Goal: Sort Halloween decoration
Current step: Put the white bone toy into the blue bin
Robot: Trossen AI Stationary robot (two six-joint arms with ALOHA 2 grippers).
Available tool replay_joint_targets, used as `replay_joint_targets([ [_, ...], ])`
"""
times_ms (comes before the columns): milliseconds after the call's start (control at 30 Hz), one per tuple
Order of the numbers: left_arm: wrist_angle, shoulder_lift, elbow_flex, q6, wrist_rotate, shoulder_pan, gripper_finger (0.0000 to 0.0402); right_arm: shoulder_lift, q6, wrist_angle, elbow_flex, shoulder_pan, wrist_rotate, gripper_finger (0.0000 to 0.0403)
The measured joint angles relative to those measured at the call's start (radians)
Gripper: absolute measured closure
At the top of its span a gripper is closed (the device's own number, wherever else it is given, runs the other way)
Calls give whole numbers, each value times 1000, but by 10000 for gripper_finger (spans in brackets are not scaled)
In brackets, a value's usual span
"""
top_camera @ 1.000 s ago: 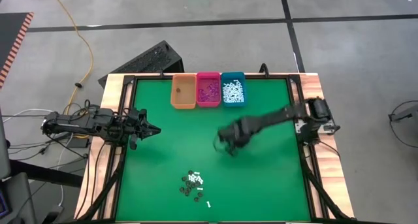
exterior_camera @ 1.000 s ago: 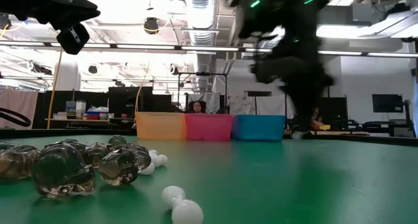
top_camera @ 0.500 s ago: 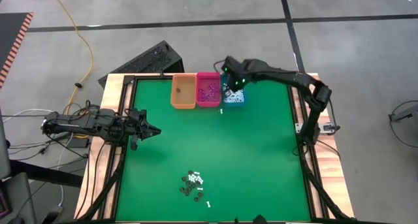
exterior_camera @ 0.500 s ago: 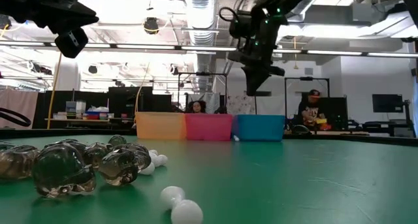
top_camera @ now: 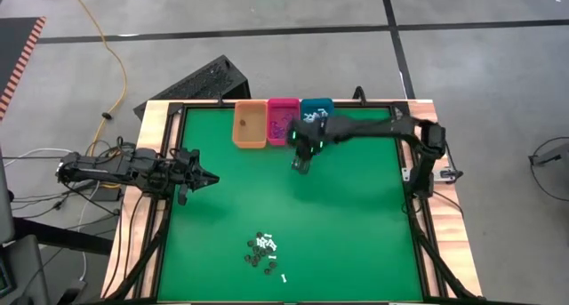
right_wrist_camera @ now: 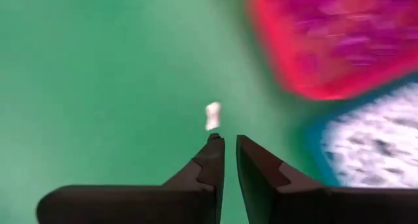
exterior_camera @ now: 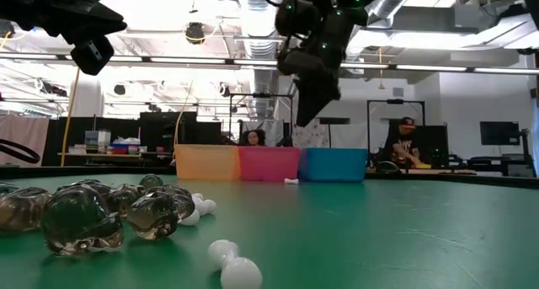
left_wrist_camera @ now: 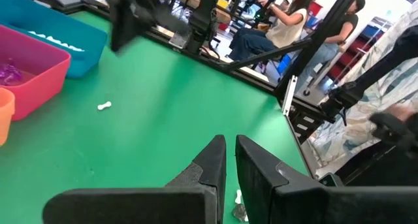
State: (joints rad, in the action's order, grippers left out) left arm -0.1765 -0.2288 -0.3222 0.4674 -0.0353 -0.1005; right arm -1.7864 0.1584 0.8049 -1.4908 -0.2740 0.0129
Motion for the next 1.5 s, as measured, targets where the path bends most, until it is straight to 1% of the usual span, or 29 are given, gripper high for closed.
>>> replay_joint_targets([
  [33, 0, 0, 0, 0, 1, 0, 376, -1, -10, -32, 28, 33, 12, 331],
  [100, 0, 0, 0, 1, 12, 0, 376, -1, -13, -162, 103, 78, 40, 327],
  [200, 0, 0, 0, 2, 35, 0, 376, 18, -13, -348, 228, 95, 105, 317],
  [233, 1, 0, 0, 3, 41, 0, 376, 24, -11, -412, 266, 90, 110, 312],
  [333, 2, 0, 0, 4, 55, 0, 376, 32, 2, -661, 369, 76, 56, 292],
  [433, 2, 0, 0, 1, 55, 0, 376, 31, 0, -784, 452, 76, 41, 262],
  [600, 2, 0, 0, -16, 54, 0, 376, 31, 36, -845, 536, 70, 38, 206],
  [700, 2, 0, 0, -30, 35, 0, 376, 31, 9, -929, 574, 93, 71, 189],
  [767, 2, 0, 0, -37, 19, 0, 376, 31, -28, -999, 601, 114, 136, 189],
  [867, 2, 0, 0, -37, 8, 0, 376, 31, -68, -1109, 632, 131, 183, 196],
  [933, 2, 0, 0, -37, 5, 0, 376, 32, -70, -1148, 650, 137, 211, 203],
  [1000, 2, 0, 0, -37, 4, 0, 376, 32, -70, -1140, 669, 147, 247, 208],
  [1167, 2, 0, 0, -60, -5, 0, 376, 31, -46, -1188, 712, 163, 246, 214],
  [1367, 2, 0, 0, -62, -7, 0, 376, 31, -52, -1216, 727, 173, 288, 214],
  [1433, 2, 0, 0, -62, -13, 0, 376, 4, -59, -1260, 727, 165, 286, 214],
  [1500, 2, 0, 0, -62, -15, 0, 376, -7, -61, -1267, 729, 158, 284, 214],
])
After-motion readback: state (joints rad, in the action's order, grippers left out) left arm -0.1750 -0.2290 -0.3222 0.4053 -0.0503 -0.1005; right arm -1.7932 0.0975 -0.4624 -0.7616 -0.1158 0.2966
